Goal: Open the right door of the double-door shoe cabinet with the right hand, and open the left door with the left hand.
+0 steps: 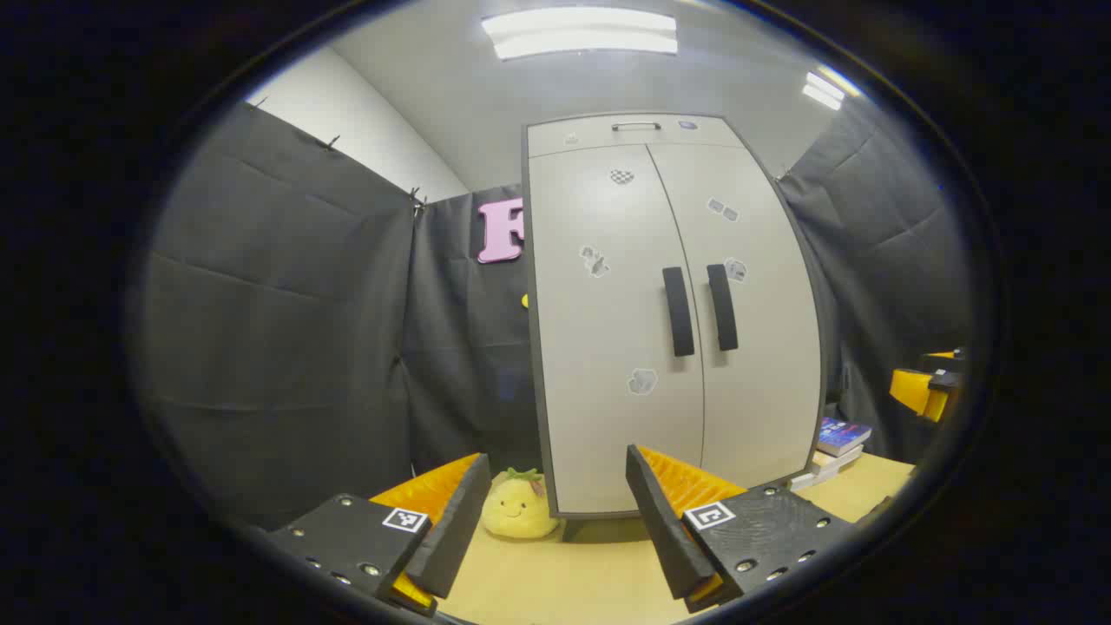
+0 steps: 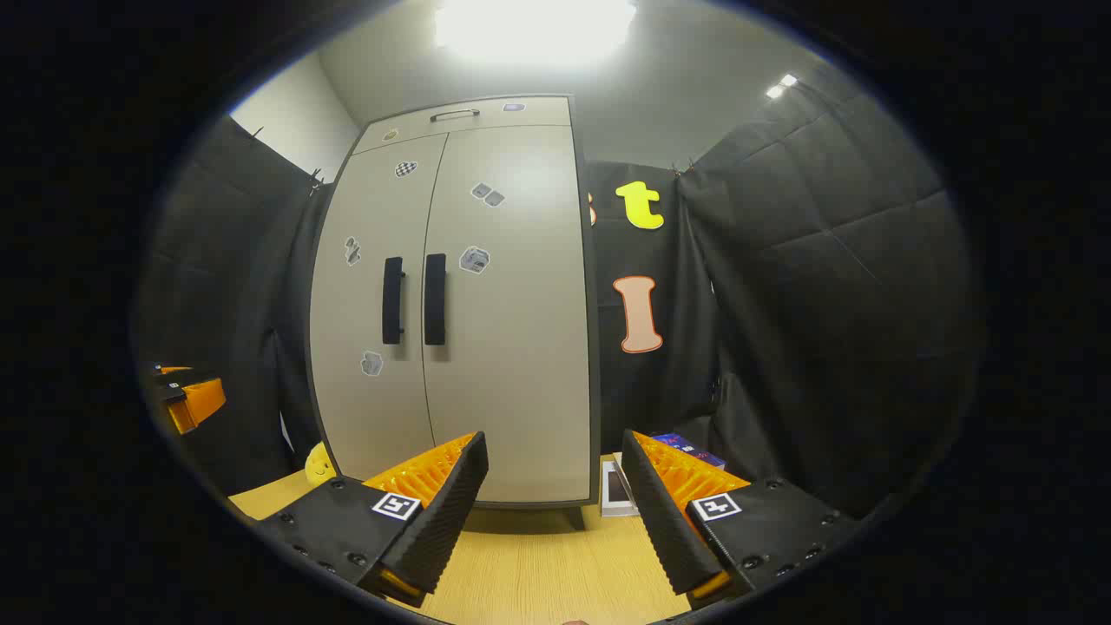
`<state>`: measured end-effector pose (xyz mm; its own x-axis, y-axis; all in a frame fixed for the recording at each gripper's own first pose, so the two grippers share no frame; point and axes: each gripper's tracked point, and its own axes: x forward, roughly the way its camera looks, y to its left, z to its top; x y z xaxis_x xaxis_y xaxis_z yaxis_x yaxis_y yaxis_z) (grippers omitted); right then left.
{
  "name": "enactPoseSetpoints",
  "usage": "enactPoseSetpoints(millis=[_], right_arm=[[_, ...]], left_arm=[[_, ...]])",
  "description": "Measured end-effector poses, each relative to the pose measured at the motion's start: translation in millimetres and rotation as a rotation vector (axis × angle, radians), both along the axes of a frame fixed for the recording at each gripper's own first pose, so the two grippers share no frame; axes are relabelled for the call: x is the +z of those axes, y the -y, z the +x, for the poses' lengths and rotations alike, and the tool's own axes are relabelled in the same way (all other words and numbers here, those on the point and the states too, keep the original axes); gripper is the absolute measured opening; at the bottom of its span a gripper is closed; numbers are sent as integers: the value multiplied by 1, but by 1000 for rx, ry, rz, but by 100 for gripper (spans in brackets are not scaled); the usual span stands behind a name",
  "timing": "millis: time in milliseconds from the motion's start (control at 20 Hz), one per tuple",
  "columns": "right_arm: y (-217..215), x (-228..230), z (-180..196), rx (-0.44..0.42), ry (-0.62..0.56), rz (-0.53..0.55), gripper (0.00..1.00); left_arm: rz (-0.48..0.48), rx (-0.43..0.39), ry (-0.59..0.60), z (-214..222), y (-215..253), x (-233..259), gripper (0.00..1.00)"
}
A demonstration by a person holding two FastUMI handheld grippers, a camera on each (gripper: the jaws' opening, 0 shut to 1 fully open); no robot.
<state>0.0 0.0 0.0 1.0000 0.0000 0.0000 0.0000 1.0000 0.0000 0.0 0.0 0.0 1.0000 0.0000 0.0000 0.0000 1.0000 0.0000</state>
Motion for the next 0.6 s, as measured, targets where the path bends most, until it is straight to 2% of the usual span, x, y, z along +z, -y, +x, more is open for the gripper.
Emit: enactPoseSetpoints(millis=[600], right_arm=[[6,0,0,5,-12,-22,98]], left_arm=[[4,-12,21,-8,8,9,91]])
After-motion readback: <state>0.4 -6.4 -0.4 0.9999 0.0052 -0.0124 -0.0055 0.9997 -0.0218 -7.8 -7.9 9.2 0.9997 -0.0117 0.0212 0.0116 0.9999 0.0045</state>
